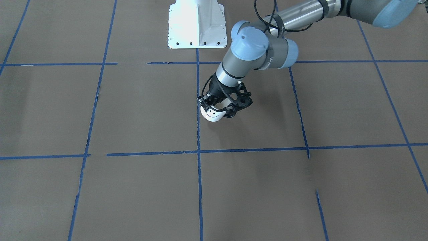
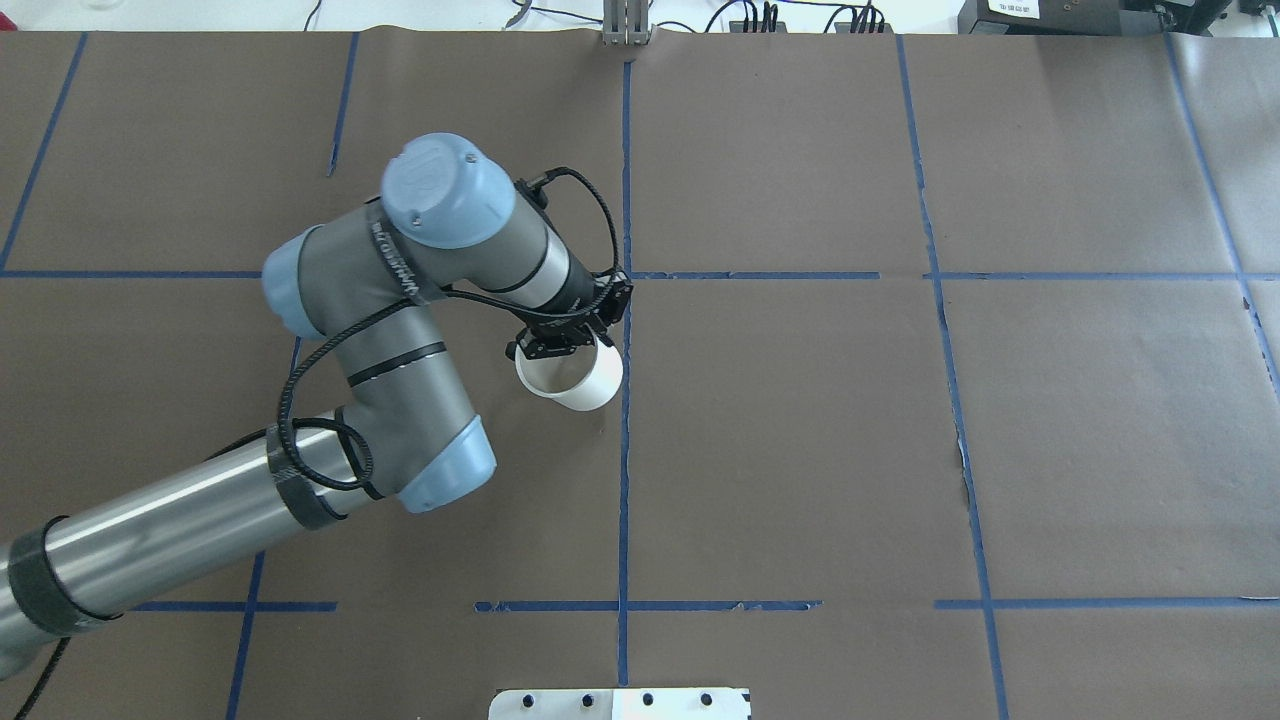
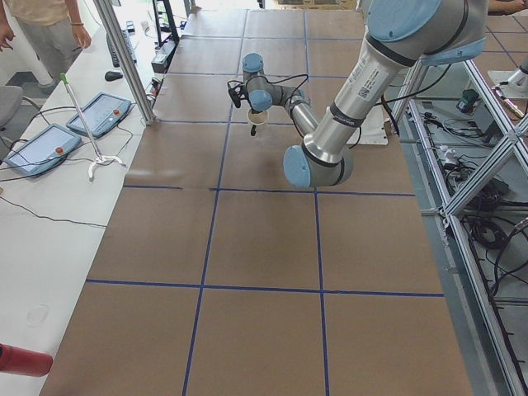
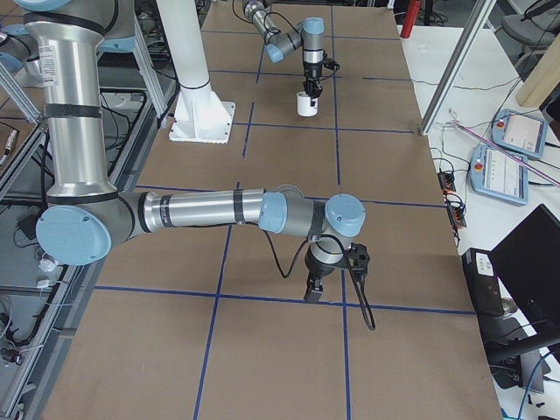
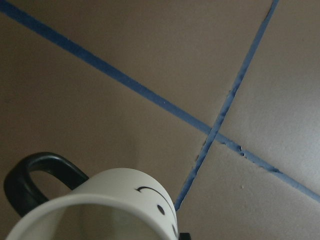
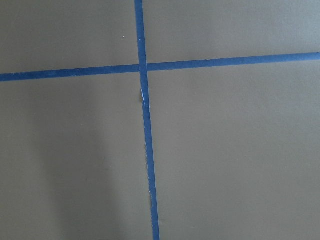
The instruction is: Flip mug
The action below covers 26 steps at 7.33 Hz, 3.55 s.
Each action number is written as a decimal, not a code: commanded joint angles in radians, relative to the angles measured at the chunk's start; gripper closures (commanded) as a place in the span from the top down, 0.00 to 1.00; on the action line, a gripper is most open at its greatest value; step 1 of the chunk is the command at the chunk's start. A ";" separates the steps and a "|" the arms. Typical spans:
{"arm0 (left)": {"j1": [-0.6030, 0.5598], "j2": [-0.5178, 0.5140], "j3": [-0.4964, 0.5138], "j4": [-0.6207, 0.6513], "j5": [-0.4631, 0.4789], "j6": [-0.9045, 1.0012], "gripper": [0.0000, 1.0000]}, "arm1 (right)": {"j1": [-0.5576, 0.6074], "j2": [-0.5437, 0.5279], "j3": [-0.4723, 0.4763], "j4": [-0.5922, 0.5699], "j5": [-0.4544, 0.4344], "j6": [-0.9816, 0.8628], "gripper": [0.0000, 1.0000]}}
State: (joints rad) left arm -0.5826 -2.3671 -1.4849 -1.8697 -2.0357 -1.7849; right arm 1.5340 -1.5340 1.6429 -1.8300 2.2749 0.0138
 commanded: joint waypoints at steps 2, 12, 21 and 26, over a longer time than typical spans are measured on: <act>0.062 -0.152 0.106 0.231 0.103 0.038 0.00 | 0.000 0.000 0.000 0.000 0.000 0.000 1.00; -0.322 0.327 -0.395 0.259 -0.013 0.818 1.00 | 0.000 -0.002 0.000 0.000 0.000 0.000 1.00; -1.006 0.926 -0.253 0.204 -0.355 1.921 1.00 | 0.000 -0.002 0.000 0.000 0.000 0.000 1.00; -1.007 0.931 -0.241 0.205 -0.348 1.917 1.00 | 0.000 0.000 0.000 0.000 0.000 0.000 1.00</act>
State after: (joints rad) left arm -1.5882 -1.4390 -1.7270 -1.6642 -2.3840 0.1311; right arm 1.5340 -1.5340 1.6429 -1.8300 2.2749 0.0138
